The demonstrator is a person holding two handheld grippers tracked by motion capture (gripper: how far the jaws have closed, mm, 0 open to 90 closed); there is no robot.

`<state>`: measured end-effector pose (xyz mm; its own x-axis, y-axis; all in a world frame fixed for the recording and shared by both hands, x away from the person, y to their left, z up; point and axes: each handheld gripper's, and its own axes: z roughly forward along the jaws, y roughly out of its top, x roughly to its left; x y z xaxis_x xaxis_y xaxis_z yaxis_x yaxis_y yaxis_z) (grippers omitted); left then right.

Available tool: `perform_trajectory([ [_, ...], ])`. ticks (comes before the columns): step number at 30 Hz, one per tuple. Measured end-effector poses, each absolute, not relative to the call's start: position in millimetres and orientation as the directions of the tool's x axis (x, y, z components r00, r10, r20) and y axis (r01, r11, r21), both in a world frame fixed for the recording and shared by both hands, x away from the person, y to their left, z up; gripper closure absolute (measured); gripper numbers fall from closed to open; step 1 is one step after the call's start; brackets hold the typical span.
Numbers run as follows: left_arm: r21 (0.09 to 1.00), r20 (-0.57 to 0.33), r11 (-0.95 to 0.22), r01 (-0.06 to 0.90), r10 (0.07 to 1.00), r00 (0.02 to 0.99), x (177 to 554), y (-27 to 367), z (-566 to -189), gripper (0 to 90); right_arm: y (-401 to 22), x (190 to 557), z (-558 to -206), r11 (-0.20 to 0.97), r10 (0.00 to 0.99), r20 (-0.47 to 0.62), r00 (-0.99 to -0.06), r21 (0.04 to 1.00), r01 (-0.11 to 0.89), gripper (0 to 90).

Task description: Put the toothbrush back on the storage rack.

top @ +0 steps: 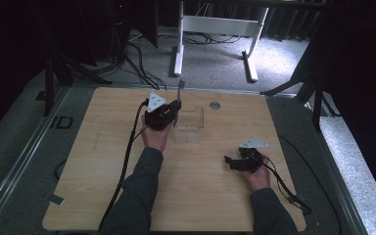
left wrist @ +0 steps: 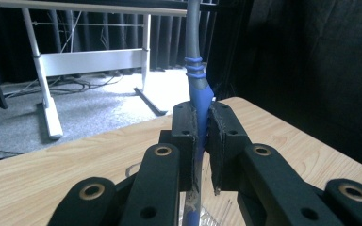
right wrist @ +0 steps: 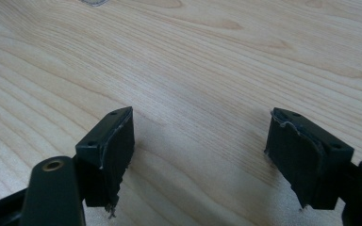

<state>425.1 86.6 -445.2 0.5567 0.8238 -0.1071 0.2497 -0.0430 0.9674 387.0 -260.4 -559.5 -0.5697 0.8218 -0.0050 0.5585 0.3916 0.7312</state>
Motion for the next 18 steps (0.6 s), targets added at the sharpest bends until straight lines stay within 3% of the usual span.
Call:
perform_trajectory([
  [18,0.950,-0.075,-0.113,0.291,0.822,0.565,433.6,83.7,-458.0,81.6,-260.3,386.9,-559.4,0.391,0.822,-0.003,-0.569,0.731,0.560,23.6],
])
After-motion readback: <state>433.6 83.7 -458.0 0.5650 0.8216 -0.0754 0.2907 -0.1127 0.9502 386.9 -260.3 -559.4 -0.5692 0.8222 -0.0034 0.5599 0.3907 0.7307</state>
